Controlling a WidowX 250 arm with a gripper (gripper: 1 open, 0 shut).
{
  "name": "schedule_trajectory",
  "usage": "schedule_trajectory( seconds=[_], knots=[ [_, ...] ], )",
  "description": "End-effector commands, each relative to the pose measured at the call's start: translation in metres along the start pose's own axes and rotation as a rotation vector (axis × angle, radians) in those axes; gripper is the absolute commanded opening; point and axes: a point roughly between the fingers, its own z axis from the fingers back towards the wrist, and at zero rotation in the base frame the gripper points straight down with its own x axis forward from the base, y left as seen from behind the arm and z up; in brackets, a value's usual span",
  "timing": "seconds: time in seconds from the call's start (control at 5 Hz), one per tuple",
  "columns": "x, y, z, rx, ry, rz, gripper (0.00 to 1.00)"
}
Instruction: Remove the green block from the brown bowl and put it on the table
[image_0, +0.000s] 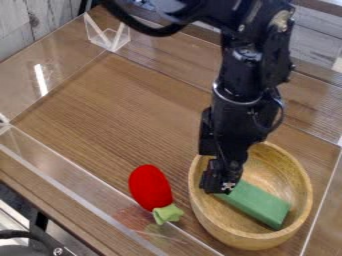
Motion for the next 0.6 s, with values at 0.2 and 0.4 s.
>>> schedule_trajectory(
  seconds=[0.2, 0.4],
  knots=[
    [0.021, -0.006, 0.005, 0.068, -0.053, -0.099, 1.0],
    [0.025, -0.01, -0.002, 0.074, -0.056, -0.117, 1.0]
  ],
)
